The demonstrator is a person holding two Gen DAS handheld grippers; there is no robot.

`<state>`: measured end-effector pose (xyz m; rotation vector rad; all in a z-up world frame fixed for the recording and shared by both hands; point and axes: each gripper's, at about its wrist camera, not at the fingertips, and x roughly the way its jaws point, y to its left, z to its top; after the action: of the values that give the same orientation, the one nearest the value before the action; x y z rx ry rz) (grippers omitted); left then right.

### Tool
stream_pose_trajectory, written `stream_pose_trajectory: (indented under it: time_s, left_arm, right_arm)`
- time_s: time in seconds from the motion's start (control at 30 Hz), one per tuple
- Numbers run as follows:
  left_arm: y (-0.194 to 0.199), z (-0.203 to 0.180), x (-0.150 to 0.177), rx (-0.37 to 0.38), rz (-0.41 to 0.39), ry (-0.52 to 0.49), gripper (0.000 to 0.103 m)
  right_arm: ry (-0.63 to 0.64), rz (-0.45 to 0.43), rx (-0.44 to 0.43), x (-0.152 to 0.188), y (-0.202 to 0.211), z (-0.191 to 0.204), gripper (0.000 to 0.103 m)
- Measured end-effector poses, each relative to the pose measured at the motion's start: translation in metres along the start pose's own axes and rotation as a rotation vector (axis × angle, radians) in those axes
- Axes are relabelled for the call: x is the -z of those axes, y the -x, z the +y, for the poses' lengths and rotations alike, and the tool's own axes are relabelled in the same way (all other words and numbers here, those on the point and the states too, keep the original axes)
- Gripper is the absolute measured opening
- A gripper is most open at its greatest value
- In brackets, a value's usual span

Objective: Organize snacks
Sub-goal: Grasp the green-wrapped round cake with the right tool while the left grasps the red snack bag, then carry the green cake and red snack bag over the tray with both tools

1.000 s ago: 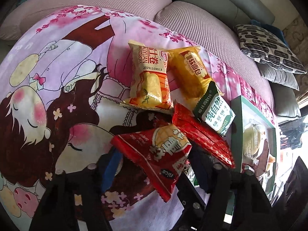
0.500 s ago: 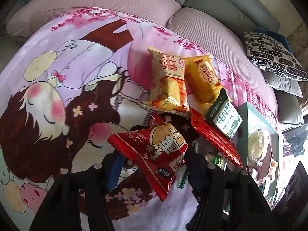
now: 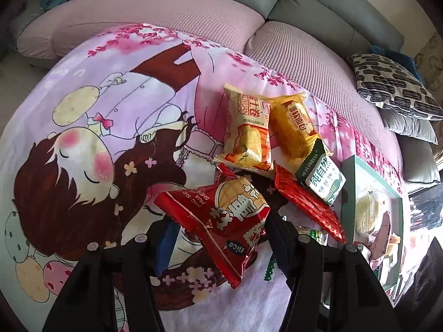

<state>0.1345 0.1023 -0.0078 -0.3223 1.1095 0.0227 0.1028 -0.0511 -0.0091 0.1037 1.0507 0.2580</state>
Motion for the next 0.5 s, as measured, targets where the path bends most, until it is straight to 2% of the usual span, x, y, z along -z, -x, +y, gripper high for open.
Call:
stream_pose_trajectory:
  time_s: [0.5]
  left_arm:
    - [0.032, -0.004, -0.002, 0.006, -0.088, -0.01, 0.061]
  right_arm:
    - [0.012, -0.105, -0.065, -0.005, 0.049, 0.009, 0.055]
